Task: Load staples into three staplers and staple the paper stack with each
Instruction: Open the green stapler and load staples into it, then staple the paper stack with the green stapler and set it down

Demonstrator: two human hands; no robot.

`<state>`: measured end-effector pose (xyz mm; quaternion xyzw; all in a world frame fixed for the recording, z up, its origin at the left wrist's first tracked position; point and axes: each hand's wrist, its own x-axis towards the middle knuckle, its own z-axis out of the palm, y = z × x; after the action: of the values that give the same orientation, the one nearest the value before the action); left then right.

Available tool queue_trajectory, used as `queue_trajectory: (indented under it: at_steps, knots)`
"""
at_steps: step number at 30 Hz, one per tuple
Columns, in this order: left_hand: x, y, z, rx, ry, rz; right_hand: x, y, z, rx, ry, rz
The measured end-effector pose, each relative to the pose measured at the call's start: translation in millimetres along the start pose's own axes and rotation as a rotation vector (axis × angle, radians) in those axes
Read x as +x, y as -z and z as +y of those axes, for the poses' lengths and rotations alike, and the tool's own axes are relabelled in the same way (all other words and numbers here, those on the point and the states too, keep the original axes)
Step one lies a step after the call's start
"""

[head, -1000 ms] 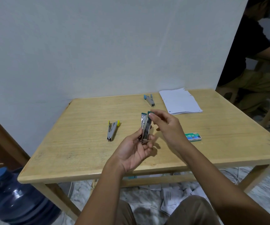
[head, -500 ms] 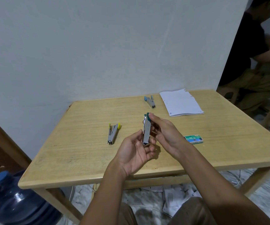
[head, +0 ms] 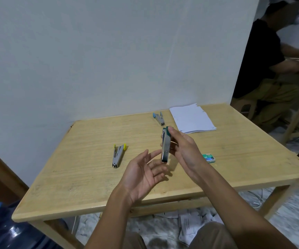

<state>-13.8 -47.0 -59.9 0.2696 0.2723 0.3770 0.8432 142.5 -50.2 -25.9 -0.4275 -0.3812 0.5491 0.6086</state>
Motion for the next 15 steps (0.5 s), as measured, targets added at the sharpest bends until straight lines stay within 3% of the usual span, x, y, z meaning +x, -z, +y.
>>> queue_trajectory:
  at_steps: [3, 6, 10, 15]
  knots:
    - [5.3, -13.5, 1.6, 0.178, -0.022, 0.1, 3.6, 22.5, -19.1, -0.035, 0.024, 0.084]
    - [25.9, -37.6, 12.5, 0.611, -0.135, 0.299, 11.2, 57.8, -37.3, -0.159, -0.017, 0.165]
    - [76.9, -76.5, 27.6, 1.009, -0.306, 0.354, 16.2, 102.3, -54.0, -0.218, -0.099, 0.215]
    - [169.3, -94.6, 30.4, 1.294, -0.228, 0.44, 36.8, 134.4, -72.3, -0.293, -0.113, 0.321]
